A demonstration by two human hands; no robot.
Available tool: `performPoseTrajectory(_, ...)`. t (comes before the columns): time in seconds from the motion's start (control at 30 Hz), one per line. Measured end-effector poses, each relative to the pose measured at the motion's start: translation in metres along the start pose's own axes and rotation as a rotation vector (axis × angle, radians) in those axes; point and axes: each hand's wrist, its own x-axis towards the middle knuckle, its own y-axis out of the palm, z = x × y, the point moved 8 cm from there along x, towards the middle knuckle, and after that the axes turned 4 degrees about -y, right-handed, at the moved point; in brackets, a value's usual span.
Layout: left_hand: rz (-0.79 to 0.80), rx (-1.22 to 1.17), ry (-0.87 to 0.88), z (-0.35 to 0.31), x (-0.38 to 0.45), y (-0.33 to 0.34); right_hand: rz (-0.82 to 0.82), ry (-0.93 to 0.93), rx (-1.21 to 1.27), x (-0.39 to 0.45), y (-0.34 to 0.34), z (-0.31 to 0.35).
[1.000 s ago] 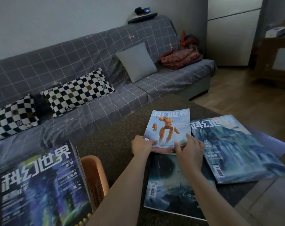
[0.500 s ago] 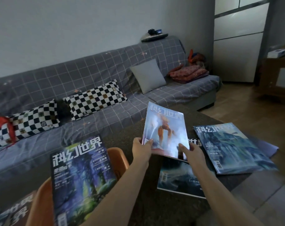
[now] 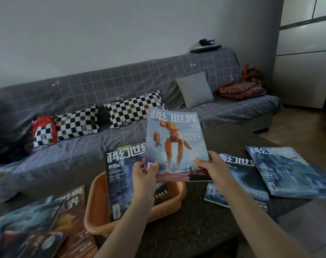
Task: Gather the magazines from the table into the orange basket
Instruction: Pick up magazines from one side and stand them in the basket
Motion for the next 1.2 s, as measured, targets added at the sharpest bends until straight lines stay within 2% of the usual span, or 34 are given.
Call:
performPoseTrajectory(0.13, -0.04, -0.01, 0.049, -0.002, -0.005, -0.046, 0.11, -0.008, -0.047, -0.013, 0.042, 0.007)
performPoseTrajectory(0.3, 0.01, 0.025, 0.015, 0.013, -0.001, -0.088, 0.214, 0.013, -0.092, -0.024, 0.087, 0.002)
performPoseTrajectory(0.5, 0.01, 0.27, -0.016, 0.034, 0.012, -0.116, 0.303, 0.04, -0.22, -0.024, 0.119, -0.015)
performPoseTrajectory(0.57, -0.008, 0.355, -0.051, 0.043, 0.017, -0.121, 0.307, 0.0, -0.279, -0.021, 0.126, -0.02)
performPoseTrajectory(0.67, -0.057, 0.469, -0.127, 0.051, 0.021, -0.127, 0.279, -0.073, -0.524, -0.014, 0.13, -0.026)
performPoseTrajectory(0.83, -0.166, 0.465, -0.114, 0.054, 0.028, -0.135, 0.213, -0.135, -0.822, -0.011, 0.132, -0.03)
performPoseTrajectory(0.93, -0.195, 0.428, -0.097, 0.053, 0.028, -0.138, 0.211, -0.15, -0.858, -0.011, 0.135, -0.031)
performPoseTrajectory(1.03, -0.218, 0.453, -0.076, 0.05, 0.027, -0.138, 0.224, -0.052, -0.832, -0.011, 0.134, -0.035)
performPoseTrajectory(1.2, -0.14, 0.45, -0.083, 0.048, 0.022, -0.134, 0.247, 0.026, -0.864, -0.01, 0.135, -0.041)
